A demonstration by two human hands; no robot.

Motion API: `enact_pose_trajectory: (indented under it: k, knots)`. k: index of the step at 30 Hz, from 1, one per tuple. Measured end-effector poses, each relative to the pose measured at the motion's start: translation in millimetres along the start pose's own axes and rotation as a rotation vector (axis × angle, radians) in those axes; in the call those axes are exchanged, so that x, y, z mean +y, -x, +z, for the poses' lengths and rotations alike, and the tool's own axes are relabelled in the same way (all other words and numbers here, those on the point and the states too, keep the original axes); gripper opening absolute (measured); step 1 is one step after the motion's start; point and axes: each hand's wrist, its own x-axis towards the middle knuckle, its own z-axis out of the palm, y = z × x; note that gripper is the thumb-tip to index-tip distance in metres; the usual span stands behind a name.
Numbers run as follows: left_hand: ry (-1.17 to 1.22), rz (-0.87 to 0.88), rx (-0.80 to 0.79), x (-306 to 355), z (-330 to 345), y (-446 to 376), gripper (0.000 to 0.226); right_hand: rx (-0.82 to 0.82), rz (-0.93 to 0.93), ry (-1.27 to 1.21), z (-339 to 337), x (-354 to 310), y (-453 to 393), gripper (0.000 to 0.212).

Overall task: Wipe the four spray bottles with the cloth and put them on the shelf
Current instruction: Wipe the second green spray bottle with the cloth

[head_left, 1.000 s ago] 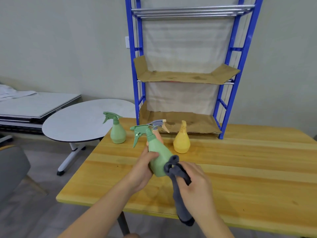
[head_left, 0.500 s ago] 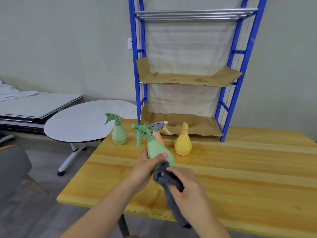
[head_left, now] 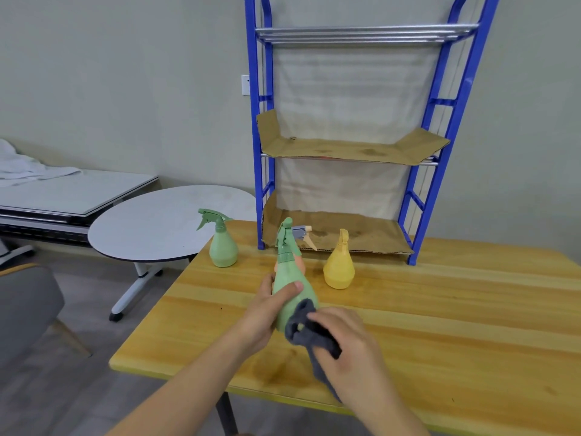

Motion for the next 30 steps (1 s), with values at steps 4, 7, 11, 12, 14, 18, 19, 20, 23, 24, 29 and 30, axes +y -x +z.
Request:
enact_pose_trajectory:
  k: [4,7,11,12,14,18,19,20,23,24,29,30]
  knots:
    - [0.060,0.037,-0.056,-1,3,0,0.064,0.112,0.142,-0.052,-2,9,-6,0.023]
    - [0.124,0.021,-0.118,1,-2,-1,0.061,0.127,0.158,-0.045,-3,12,-6,0.023]
    - [0.116,-0.012,-0.174,2,-10,-1,0.073,0.181,0.192,-0.030,-10,22,-7,0.023]
    - [0.085,-0.004,-0.163,1,-10,-1,0.076,0.196,0.200,-0.029,-12,23,-8,0.023]
    - [0.067,0.001,-0.127,0,-9,-2,0.080,0.162,0.165,-0.034,-13,21,-7,0.026]
    - [0.024,-0.005,-0.081,1,-4,-1,0.075,0.059,0.103,-0.041,-6,19,-3,0.029]
    - [-0.004,-0.001,-0.070,1,-2,-1,0.078,0.089,0.139,-0.050,-6,22,-4,0.028]
    - [-0.031,0.006,-0.052,0,0,-1,0.082,0.130,0.179,-0.060,-6,24,-5,0.027]
    - [-0.147,0.037,0.016,1,5,0,0.092,0.149,0.147,-0.068,-3,20,-3,0.026]
    - [-0.197,0.048,0.044,1,6,-1,0.095,0.105,0.100,-0.063,-2,16,-1,0.027]
    - [-0.057,-0.011,0.049,-1,11,-1,0.057,0.140,0.149,-0.062,2,17,-2,0.026]
    - [-0.033,-0.019,0.026,-1,11,0,0.050,0.166,0.162,-0.065,2,19,-3,0.026]
